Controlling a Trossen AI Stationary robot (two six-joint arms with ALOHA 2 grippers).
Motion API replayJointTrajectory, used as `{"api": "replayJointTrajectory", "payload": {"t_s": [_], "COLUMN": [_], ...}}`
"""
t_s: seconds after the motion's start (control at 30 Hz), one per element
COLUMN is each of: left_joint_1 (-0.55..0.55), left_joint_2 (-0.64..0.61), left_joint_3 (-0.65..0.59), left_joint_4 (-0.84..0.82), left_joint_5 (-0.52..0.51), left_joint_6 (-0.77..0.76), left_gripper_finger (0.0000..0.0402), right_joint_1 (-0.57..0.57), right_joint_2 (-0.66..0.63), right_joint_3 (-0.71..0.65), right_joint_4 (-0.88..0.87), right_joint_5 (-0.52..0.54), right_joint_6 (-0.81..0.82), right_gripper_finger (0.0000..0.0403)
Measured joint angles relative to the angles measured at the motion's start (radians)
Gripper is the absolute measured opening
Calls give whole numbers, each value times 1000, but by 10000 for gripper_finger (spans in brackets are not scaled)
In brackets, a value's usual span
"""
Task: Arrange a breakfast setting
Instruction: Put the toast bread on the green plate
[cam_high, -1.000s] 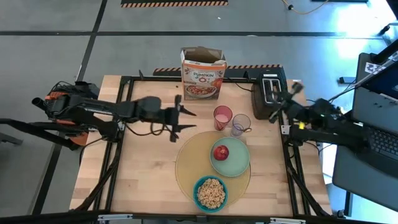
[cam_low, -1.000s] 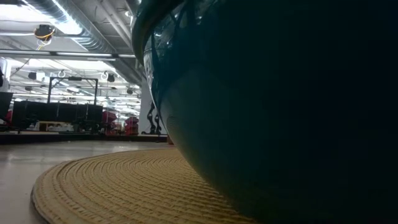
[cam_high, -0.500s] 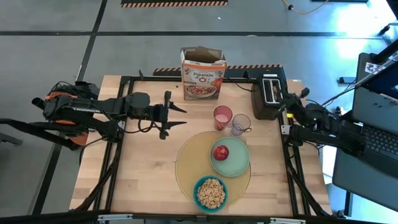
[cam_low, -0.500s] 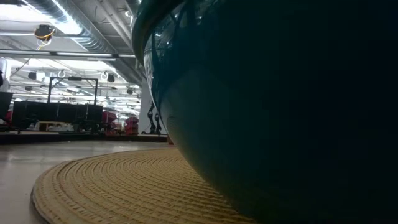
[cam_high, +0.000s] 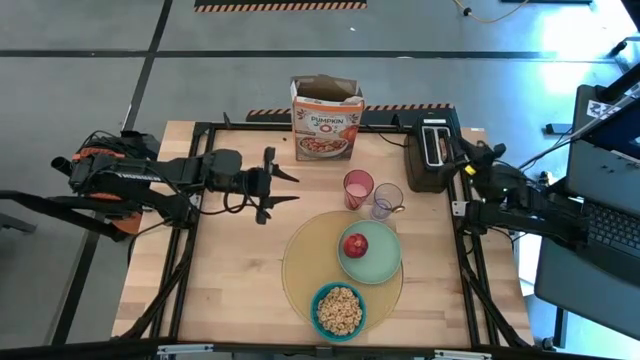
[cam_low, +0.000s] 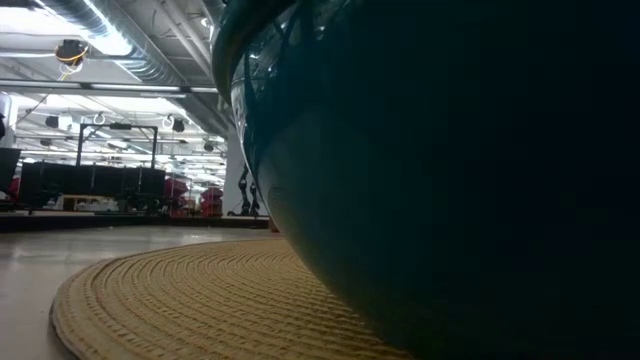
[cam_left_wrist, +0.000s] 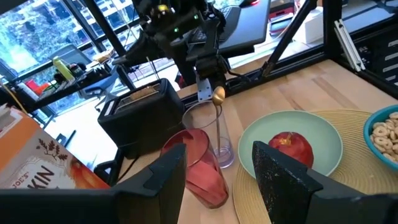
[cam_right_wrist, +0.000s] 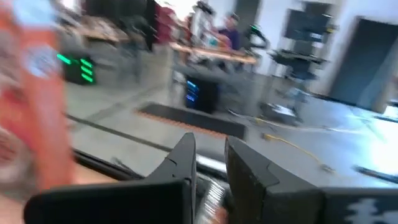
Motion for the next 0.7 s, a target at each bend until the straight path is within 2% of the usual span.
{"api": "replayJointTrajectory", "payload": {"t_s": [0.07,0.13,0.3,0.37,0.53,0.7], "left_joint_1": [0,0,0,0,0,0], "left_joint_2": [0,0,0,0,0,0], "left_joint_3": [0,0,0,0,0,0], "left_joint_4": [0,0,0,0,0,4], "left_joint_5": [0,0,0,0,0,0], "left_joint_6": [2,2,1,2,6,6], "left_gripper_finger": [174,174,174,174,174,174], "right_joint_1": [0,0,0,0,0,-47], "right_joint_2": [0,9,46,63,132,219], "right_joint_3": [6,18,82,111,165,204], "right_joint_4": [31,22,-145,-224,-296,-450], "right_joint_5": [-49,-37,30,34,32,20], "right_joint_6": [-47,-29,162,229,324,445], "right_gripper_finger": [57,59,88,109,154,148]}}
